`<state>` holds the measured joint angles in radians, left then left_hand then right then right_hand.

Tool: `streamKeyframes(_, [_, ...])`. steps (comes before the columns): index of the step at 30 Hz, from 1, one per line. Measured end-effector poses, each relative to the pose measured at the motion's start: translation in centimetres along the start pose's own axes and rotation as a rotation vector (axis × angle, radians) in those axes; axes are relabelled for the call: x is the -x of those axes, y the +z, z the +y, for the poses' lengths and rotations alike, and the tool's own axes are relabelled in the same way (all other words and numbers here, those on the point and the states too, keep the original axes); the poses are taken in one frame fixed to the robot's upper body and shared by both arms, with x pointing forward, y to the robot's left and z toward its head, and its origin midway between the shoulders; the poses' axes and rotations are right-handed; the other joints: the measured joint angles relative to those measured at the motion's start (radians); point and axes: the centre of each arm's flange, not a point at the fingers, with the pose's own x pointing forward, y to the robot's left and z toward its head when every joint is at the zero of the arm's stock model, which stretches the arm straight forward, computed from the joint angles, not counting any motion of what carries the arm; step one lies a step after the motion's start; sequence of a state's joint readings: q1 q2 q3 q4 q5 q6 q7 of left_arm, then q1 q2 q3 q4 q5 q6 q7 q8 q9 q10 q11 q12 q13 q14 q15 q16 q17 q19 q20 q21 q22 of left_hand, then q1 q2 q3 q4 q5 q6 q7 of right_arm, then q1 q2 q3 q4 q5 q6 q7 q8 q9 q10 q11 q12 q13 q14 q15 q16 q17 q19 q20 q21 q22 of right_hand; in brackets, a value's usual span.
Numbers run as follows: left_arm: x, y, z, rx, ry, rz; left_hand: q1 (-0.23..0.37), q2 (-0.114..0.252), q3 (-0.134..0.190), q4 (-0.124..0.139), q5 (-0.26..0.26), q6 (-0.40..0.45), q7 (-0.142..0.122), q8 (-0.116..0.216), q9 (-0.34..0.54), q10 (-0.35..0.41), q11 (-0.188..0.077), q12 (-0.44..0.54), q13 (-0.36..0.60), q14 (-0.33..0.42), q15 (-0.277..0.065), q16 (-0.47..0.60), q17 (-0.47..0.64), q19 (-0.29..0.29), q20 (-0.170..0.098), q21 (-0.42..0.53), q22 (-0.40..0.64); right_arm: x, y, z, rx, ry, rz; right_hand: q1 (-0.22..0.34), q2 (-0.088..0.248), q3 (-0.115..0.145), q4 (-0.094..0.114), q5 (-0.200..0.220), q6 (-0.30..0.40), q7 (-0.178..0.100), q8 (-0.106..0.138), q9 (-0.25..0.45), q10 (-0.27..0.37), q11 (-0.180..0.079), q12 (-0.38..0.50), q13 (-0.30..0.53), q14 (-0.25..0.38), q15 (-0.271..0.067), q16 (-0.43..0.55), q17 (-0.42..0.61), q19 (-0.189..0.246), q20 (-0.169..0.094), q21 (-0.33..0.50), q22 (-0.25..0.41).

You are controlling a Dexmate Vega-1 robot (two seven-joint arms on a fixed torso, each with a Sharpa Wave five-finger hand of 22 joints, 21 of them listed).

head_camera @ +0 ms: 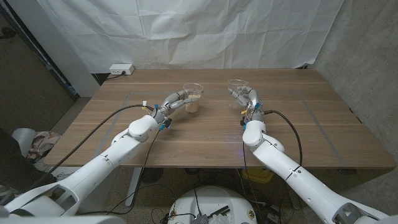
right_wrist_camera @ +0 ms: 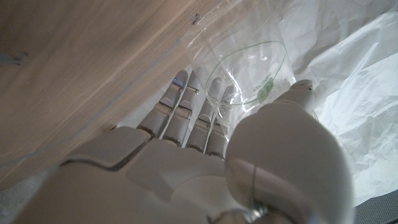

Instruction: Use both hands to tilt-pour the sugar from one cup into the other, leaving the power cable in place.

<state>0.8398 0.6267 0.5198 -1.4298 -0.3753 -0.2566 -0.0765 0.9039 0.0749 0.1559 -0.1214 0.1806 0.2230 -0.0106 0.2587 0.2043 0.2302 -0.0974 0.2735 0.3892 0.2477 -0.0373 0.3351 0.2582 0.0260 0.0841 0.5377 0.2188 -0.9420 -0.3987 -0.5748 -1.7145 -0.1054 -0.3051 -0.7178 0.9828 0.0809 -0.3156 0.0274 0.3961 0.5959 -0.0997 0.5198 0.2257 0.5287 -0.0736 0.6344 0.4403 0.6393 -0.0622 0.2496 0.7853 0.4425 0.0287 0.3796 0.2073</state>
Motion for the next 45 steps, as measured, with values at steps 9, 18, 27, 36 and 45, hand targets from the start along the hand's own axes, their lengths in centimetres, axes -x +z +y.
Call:
streamKeyframes(9, [0.8,-0.3,-0.1,-0.011,0.028,0.04,0.008,0.009,0.006,-0.006,0.0,-0.007,0.0,-0.004,0.0,-0.001,-0.001,0.0,-0.005,0.0,0.0,0.0,0.0,0.0,0.0,0.0,0.0,0.4,-0.7,0.6,-0.011,0.011,0.01,0.0,0.0,0.0,0.0,0.004,-0.002,0.001,-0.007,0.0,0.0,0.0,-0.005,0.0,-0.003,0.003,0.0,0.0,0.0,0.0,0.0,0.0])
streamKeyframes(18, [1.4,-1.0,-0.2,-0.013,0.043,0.088,0.025,0.026,0.013,-0.007,0.0,-0.002,0.006,-0.004,0.0,0.003,0.003,0.0,-0.009,0.0,0.0,-0.006,0.0,-0.001,0.009,0.0,0.0,0.9,-1.4,1.1,-0.018,0.025,0.017,0.0,0.0,0.0,0.0,0.004,-0.005,0.005,-0.01,-0.001,0.0,0.0,-0.006,0.0,-0.003,0.003,0.0,0.0,0.0,0.0,0.0,0.0])
streamKeyframes(27, [1.9,-1.3,-0.5,-0.007,0.045,0.107,0.025,0.026,0.017,-0.011,0.0,-0.002,0.006,-0.011,0.0,0.004,0.003,0.0,-0.014,0.0,0.0,-0.01,0.0,-0.001,0.009,0.0,0.0,1.2,-1.8,1.8,-0.025,0.042,0.025,0.0,-0.001,0.0,0.0,0.003,-0.013,0.002,-0.011,0.005,-0.011,0.0,-0.01,0.0,-0.003,0.003,0.0,0.0,0.0,0.0,0.0,0.0])
streamKeyframes(36, [2.3,-1.6,-0.6,-0.001,0.049,0.121,0.025,0.026,0.017,-0.011,0.0,-0.002,0.006,-0.011,-0.004,0.003,0.003,0.0,-0.014,0.0,0.0,-0.014,0.0,-0.001,0.009,0.0,0.0,1.9,-2.5,2.9,-0.031,0.058,0.03,-0.001,0.001,0.0,0.0,0.003,-0.014,0.003,-0.012,0.005,-0.016,-0.005,-0.016,-0.004,-0.014,0.003,-0.013,-0.003,-0.002,-0.002,0.0,0.0])
streamKeyframes(45, [2.6,-1.7,-0.7,0.0,0.05,0.124,0.025,0.026,0.021,-0.015,0.0,-0.002,0.005,-0.015,-0.005,0.003,0.003,-0.004,-0.018,0.0,0.0,-0.014,0.0,-0.001,0.009,0.008,0.0,3.0,-2.9,3.9,0.003,0.011,-0.005,-0.001,0.001,-0.004,0.004,0.007,-0.022,0.0,-0.017,0.005,-0.017,-0.015,-0.017,-0.005,-0.014,0.003,-0.014,-0.012,-0.006,-0.006,0.0,0.0])
